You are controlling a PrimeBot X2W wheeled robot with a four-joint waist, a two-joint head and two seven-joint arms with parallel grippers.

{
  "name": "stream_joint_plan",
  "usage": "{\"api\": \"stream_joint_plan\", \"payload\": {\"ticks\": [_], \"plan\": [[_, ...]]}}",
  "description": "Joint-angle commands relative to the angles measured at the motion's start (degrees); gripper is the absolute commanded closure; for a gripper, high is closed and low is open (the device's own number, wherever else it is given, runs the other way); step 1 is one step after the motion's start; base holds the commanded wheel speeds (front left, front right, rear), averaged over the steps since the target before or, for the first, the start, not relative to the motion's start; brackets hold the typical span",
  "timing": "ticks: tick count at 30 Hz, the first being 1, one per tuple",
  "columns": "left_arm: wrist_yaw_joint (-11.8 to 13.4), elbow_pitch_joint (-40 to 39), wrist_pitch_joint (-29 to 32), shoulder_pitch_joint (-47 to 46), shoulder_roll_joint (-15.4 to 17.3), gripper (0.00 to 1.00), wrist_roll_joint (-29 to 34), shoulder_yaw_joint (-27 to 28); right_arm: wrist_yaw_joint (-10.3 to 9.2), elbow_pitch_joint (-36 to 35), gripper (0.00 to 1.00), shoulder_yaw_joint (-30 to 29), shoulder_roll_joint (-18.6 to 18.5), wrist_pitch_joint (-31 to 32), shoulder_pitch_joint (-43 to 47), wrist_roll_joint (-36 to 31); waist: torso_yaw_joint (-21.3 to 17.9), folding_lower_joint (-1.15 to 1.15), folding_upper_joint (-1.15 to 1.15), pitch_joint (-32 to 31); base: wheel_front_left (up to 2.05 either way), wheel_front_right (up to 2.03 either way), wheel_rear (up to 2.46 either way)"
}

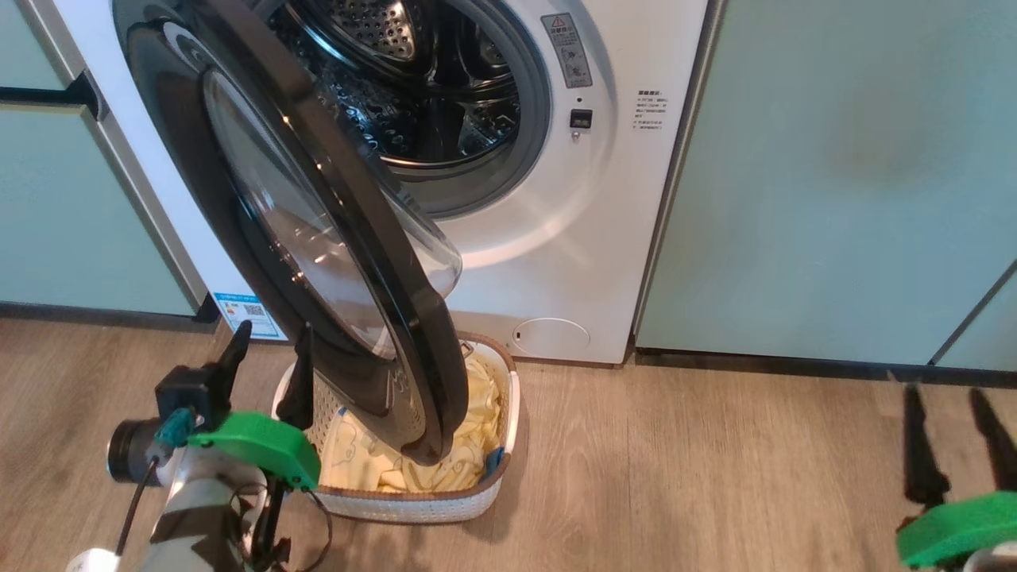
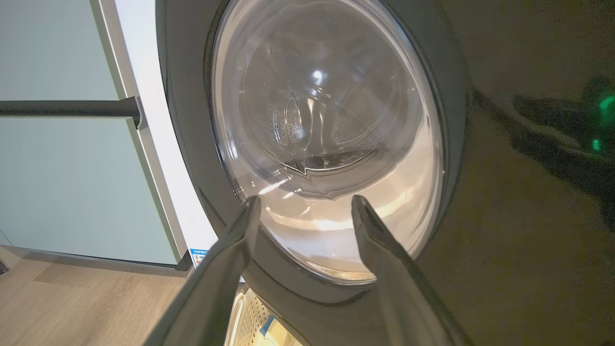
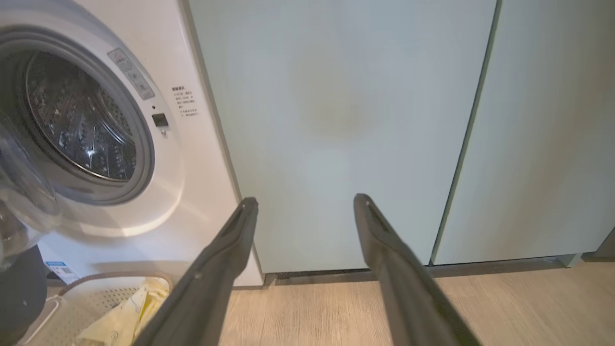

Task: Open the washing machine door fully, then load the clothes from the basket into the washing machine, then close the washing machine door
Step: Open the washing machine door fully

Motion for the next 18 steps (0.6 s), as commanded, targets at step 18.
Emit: {"api": "stream_joint_plan", "payload": {"ticks": [18], "plan": [[-0.63, -1.33, -0.36, -2.64, 0.54, 0.00, 1.05, 2.82, 0.10, -3.16, 0.00, -0.52, 2.63, -0.54, 0.45, -3.41, 0.14, 0.00, 0.00, 0.11, 0.00, 0.00, 0.00]]}}
